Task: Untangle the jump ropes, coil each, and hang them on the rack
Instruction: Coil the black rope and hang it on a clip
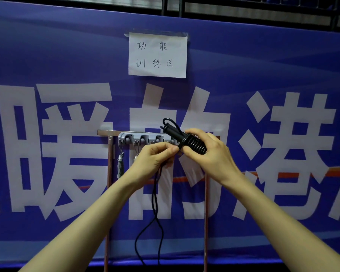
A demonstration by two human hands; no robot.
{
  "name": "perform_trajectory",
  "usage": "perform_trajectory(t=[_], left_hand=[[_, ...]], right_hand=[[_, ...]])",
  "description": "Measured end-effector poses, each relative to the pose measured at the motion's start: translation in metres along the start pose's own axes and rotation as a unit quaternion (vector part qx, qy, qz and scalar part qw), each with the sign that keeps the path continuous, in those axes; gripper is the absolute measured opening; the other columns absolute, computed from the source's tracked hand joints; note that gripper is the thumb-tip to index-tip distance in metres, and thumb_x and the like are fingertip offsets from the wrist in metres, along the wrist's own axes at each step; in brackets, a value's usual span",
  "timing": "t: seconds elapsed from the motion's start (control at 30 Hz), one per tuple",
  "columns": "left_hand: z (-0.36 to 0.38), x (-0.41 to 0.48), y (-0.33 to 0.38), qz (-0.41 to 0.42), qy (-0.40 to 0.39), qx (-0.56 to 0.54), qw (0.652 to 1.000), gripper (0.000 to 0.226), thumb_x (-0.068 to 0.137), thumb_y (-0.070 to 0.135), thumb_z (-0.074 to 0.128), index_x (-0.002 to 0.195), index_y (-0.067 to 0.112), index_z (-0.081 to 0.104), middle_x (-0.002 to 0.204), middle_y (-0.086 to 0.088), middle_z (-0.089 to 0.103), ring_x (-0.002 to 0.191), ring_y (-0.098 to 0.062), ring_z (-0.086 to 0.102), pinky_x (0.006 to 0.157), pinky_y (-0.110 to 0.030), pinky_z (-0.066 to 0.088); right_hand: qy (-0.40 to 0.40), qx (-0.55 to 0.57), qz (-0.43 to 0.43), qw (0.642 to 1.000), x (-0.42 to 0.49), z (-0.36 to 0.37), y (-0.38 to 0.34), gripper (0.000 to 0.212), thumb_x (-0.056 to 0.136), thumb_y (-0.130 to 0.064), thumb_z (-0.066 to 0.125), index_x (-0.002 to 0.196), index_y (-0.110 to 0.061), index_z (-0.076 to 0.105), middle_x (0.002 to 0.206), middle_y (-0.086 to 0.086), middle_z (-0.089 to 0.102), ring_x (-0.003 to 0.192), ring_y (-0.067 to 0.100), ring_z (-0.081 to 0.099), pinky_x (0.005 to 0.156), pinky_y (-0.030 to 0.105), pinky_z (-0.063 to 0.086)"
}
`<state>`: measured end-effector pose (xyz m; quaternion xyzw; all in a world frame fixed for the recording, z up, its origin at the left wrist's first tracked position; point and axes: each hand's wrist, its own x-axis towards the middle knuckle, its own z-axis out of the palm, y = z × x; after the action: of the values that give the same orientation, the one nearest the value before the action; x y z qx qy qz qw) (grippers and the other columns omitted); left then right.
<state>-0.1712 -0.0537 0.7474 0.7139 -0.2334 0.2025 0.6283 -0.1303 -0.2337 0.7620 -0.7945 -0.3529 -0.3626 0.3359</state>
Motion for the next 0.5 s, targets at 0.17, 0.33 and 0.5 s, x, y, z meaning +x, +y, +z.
perform_trajectory(t=[0.17, 0.33, 0.5], left_hand=[[0.006, 0.002, -0.003, -0.046, 0.011, -0.039, 0.998, 0.016, 0.094, 0.02, 0.057, 0.085, 0.008, 0.062, 0.068, 0.001, 0.048, 0.052, -0.006, 0.035, 0.05, -0.016, 0.03], [0.007, 0.002, -0.013, -0.059, -0.014, -0.08, 0.995, 0.02, 0.095, 0.022, 0.055, 0.11, 0.011, 0.063, 0.071, 0.002, 0.046, 0.053, -0.005, 0.037, 0.049, -0.016, 0.033], [0.01, -0.001, -0.018, -0.011, -0.021, -0.049, 0.999, 0.031, 0.089, 0.032, 0.057, 0.118, 0.024, 0.064, 0.082, -0.002, 0.055, 0.054, -0.003, 0.035, 0.05, -0.015, 0.033]], right_hand=[[-0.041, 0.031, 0.05, 0.997, 0.0, 0.0, 0.003, 0.037, 0.088, -0.048, 0.061, 0.123, -0.038, 0.053, 0.106, -0.01, 0.056, 0.094, 0.007, 0.055, 0.071, 0.016, 0.042], [-0.124, 0.153, 0.107, 0.975, -0.001, 0.0, 0.005, 0.054, 0.075, -0.061, 0.065, 0.123, -0.039, 0.054, 0.109, -0.014, 0.06, 0.101, 0.004, 0.057, 0.081, 0.022, 0.049], [-0.116, 0.301, 0.149, 0.935, -0.006, 0.005, -0.003, 0.046, 0.078, -0.055, 0.056, 0.111, -0.024, 0.06, 0.081, -0.003, 0.064, 0.069, 0.009, 0.06, 0.054, 0.02, 0.047]])
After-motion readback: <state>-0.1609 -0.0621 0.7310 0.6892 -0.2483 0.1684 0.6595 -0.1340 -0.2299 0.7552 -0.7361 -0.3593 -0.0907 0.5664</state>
